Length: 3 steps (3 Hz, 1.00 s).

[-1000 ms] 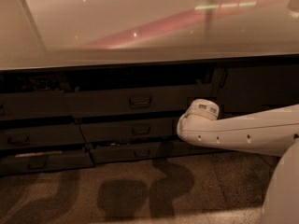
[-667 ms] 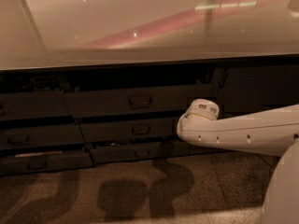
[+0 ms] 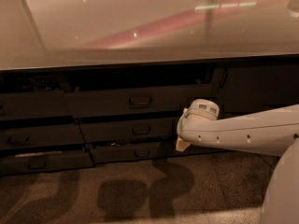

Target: Open top drawer

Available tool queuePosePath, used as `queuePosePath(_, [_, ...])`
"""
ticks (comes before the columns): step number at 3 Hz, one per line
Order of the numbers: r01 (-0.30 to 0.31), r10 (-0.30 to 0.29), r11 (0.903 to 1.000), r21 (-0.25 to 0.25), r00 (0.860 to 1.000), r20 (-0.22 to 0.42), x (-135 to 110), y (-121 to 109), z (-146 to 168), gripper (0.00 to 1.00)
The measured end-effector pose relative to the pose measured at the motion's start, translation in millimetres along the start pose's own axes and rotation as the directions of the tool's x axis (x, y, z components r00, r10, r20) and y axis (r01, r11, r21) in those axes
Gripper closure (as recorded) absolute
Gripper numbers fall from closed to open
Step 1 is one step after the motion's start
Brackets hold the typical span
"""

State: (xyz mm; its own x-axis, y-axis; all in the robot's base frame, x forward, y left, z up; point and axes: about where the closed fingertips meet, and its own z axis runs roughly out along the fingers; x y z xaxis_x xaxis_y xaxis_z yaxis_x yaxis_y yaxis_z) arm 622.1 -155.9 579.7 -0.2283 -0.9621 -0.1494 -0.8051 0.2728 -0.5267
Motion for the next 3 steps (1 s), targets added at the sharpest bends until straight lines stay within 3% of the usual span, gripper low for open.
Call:
queuePosePath(1, [-0.007, 0.009, 0.9997, -0.025, 0.998, 0.056, -1, 5, 2, 0.00])
queuePosePath(2, [-0.075, 0.089, 0.9944, -0.074, 0.975, 0.206, -5, 30, 13, 0.00])
queuePosePath(3, [-0.184, 0.219, 0.9746, -0.127, 0.899, 0.380, -29, 57, 28, 0.00])
